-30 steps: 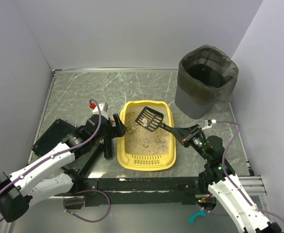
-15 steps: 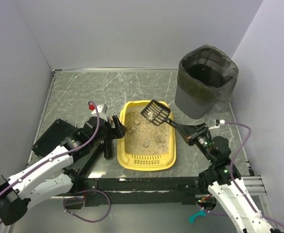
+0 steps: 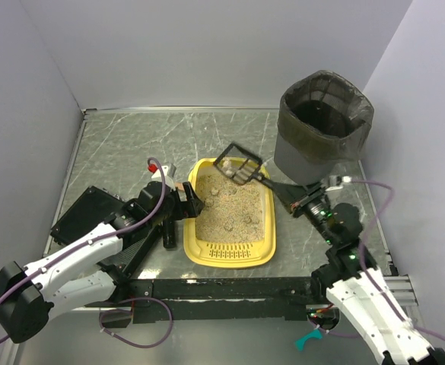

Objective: Clean the litter box

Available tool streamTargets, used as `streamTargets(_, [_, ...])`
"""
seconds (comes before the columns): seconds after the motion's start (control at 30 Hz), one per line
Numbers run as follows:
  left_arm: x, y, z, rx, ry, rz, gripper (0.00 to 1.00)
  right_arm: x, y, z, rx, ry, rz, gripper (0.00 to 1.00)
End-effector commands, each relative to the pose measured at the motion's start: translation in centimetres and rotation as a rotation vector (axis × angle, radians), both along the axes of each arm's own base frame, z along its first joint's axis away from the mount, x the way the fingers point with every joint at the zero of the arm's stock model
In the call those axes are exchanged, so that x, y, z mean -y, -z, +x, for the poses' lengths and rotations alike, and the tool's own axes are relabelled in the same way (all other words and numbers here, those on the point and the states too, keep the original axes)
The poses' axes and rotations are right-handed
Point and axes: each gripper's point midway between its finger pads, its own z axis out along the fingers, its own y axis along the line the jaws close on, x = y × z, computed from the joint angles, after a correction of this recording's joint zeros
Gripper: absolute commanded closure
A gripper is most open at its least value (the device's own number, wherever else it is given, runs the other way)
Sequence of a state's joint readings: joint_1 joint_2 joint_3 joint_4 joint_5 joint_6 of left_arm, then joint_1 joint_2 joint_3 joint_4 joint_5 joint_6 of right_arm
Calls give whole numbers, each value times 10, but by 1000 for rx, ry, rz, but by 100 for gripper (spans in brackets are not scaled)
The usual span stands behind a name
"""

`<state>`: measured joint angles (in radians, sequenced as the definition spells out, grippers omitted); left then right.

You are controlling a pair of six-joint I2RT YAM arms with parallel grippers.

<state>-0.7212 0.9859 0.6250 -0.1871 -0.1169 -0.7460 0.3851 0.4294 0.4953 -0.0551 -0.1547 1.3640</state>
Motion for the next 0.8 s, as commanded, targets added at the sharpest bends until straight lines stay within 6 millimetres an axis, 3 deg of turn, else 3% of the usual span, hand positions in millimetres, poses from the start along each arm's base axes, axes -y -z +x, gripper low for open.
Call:
streamTargets(0.0, [5,-14,5,30,-3,-33,3,-21,37,-8,-150,-133,220,100])
streamTargets(0.03, [4,-12,3,17,-5,-25,3,-16,57,-7,-234,-90,192,100])
streamTargets(0.1, [-1,-10,3,8,-28,-17,3,-12,60,-9,-277,-69,208,100])
streamTargets(0.17, [-2,-11,2,14,-33,-22,3,-8,50,-12,-233,-64,232,100])
streamTargets(0.27, [0,-16,2,24,-26,-39,3,2,55,-11,-255,5,193,100])
streamTargets(0.43, [-3,-15,2,21,-33,-25,3,-6,46,-10,-187,-51,204,100])
streamTargets(0.6, [-3,-16,0,21,-31,-35,3,-8,14,-7,-61,-67,124,100])
streamTargets(0.77, [-6,-18,-2,20,-45,-42,3,0,18,0,-106,-11,305,100])
